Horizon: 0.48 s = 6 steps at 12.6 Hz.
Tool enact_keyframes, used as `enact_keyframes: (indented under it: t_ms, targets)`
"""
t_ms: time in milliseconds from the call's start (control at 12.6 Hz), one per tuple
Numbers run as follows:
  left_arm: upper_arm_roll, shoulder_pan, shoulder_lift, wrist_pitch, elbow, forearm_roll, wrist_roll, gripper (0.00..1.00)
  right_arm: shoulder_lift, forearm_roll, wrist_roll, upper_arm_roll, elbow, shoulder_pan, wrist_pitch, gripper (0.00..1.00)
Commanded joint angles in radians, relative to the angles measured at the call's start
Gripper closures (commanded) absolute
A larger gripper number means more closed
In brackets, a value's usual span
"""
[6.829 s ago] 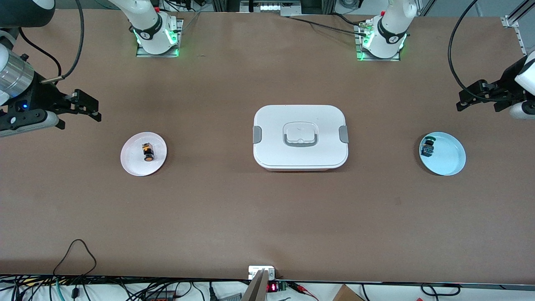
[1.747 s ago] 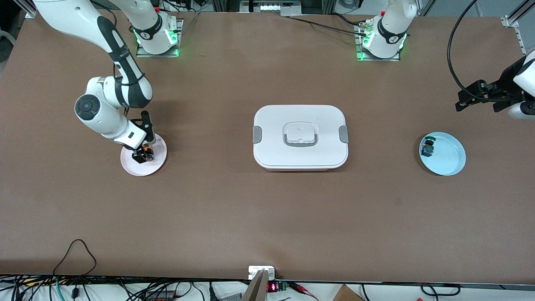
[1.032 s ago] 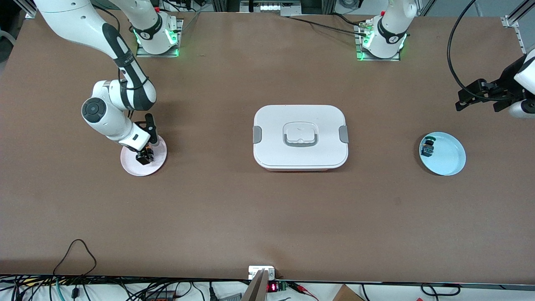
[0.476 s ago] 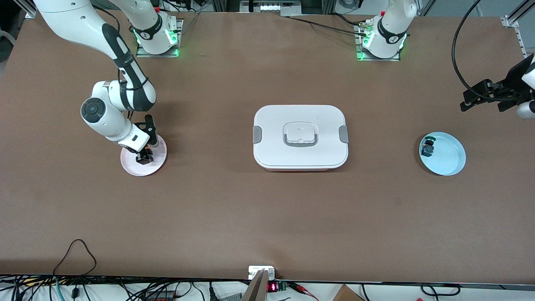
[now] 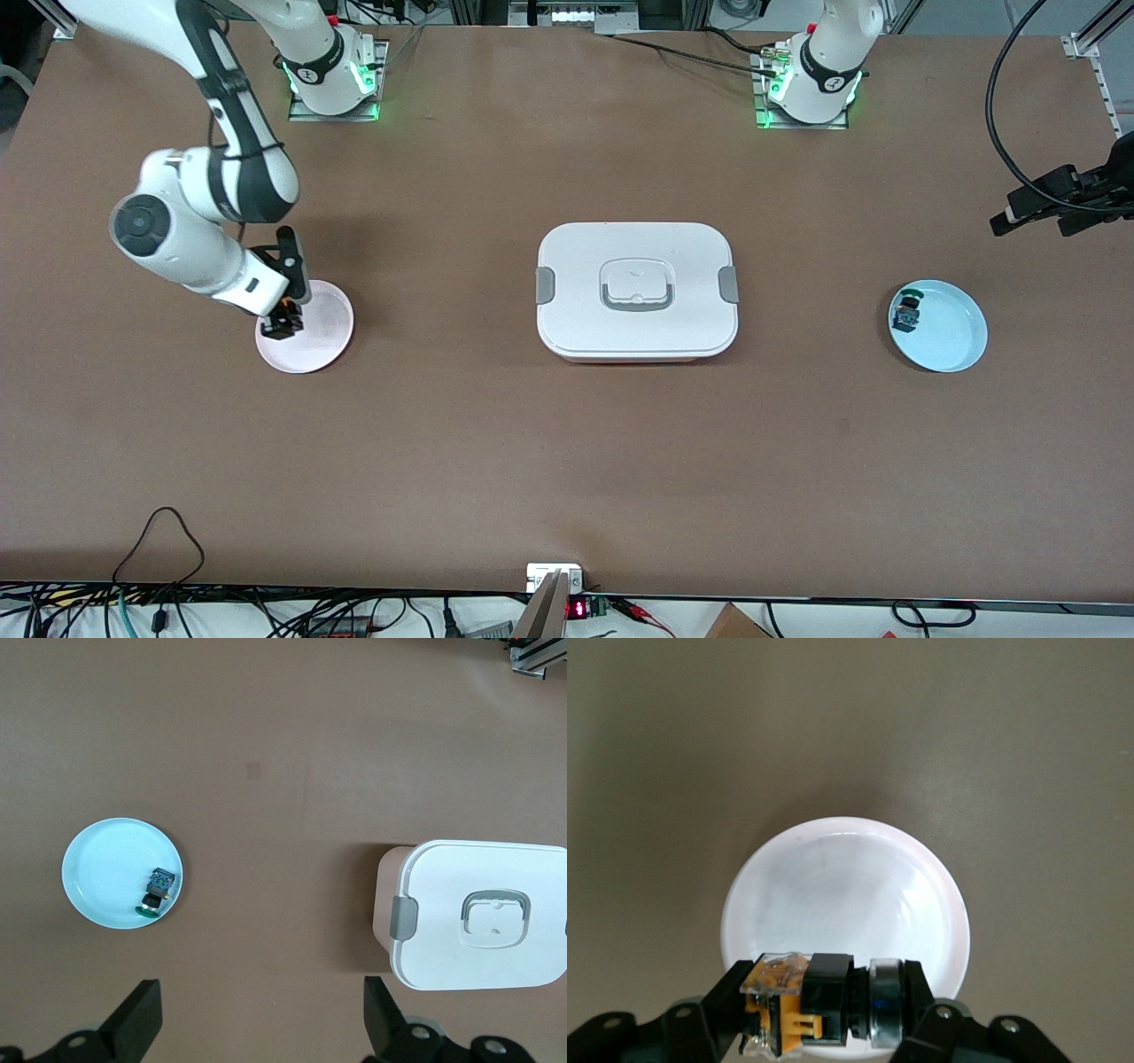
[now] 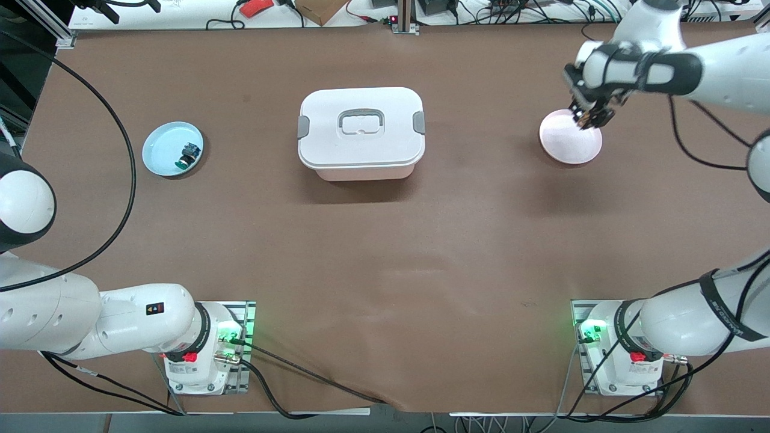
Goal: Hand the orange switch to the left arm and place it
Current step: 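Lift the orange switch with the right gripper while the left gripper advances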
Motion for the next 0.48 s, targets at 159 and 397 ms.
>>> enact_keyframes:
  t_ms: [159,397]
  targets:
    - [-0.035,-0.007,-0.004,-0.059,0.013,-0.012,0.015,0.0,-0.185,0.006,0.095,-0.014,0.21,-0.008,-0.45,1.0]
    - [-0.049,-0.011,0.021,-0.054,0.014,-0.015,0.012,0.0,-0.203,-0.003,0.166,-0.01,0.411,-0.005,-0.699,1.0]
